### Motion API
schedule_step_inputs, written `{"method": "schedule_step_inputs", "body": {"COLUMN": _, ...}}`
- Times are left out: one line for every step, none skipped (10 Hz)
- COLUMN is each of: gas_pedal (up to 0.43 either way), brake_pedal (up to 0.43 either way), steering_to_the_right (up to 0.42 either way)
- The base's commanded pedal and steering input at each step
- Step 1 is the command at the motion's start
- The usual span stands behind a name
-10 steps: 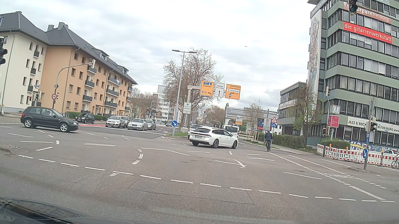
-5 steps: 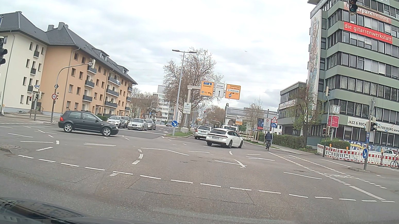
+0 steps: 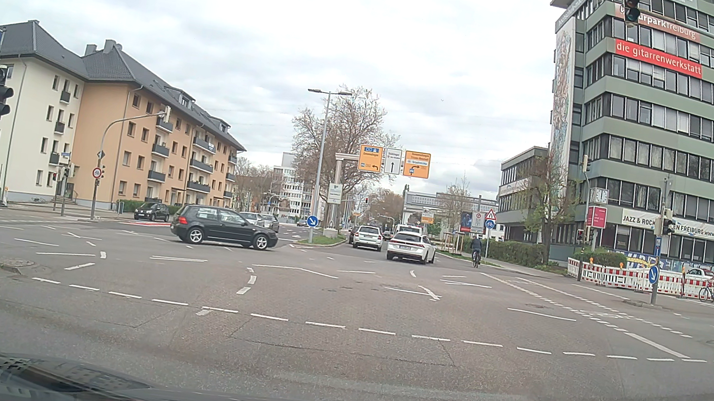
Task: Follow the waypoints while adhering to traffic rules and regulations
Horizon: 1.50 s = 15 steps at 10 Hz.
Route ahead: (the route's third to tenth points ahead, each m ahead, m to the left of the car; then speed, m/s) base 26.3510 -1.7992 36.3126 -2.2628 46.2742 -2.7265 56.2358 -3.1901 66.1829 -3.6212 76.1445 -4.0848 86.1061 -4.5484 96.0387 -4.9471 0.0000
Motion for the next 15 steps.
{"method": "schedule_step_inputs", "body": {"gas_pedal": 0.0, "brake_pedal": 0.201, "steering_to_the_right": -0.018}}
{"method": "schedule_step_inputs", "body": {"gas_pedal": 0.0, "brake_pedal": 0.201, "steering_to_the_right": -0.018}}
{"method": "schedule_step_inputs", "body": {"gas_pedal": 0.0, "brake_pedal": 0.201, "steering_to_the_right": -0.018}}
{"method": "schedule_step_inputs", "body": {"gas_pedal": 0.0, "brake_pedal": 0.201, "steering_to_the_right": -0.018}}
{"method": "schedule_step_inputs", "body": {"gas_pedal": 0.0, "brake_pedal": 0.201, "steering_to_the_right": -0.018}}
{"method": "schedule_step_inputs", "body": {"gas_pedal": 0.0, "brake_pedal": 0.201, "steering_to_the_right": -0.018}}
{"method": "schedule_step_inputs", "body": {"gas_pedal": 0.0, "brake_pedal": 0.201, "steering_to_the_right": -0.018}}
{"method": "schedule_step_inputs", "body": {"gas_pedal": 0.0, "brake_pedal": 0.201, "steering_to_the_right": -0.019}}
{"method": "schedule_step_inputs", "body": {"gas_pedal": 0.0, "brake_pedal": 0.201, "steering_to_the_right": -0.018}}
{"method": "schedule_step_inputs", "body": {"gas_pedal": 0.0, "brake_pedal": 0.201, "steering_to_the_right": -0.019}}
{"method": "schedule_step_inputs", "body": {"gas_pedal": 0.0, "brake_pedal": 0.201, "steering_to_the_right": -0.019}}
{"method": "schedule_step_inputs", "body": {"gas_pedal": 0.0, "brake_pedal": 0.201, "steering_to_the_right": -0.019}}
{"method": "schedule_step_inputs", "body": {"gas_pedal": 0.0, "brake_pedal": 0.201, "steering_to_the_right": -0.019}}
{"method": "schedule_step_inputs", "body": {"gas_pedal": 0.0, "brake_pedal": 0.201, "steering_to_the_right": -0.019}}
{"method": "schedule_step_inputs", "body": {"gas_pedal": 0.0, "brake_pedal": 0.201, "steering_to_the_right": -0.019}}
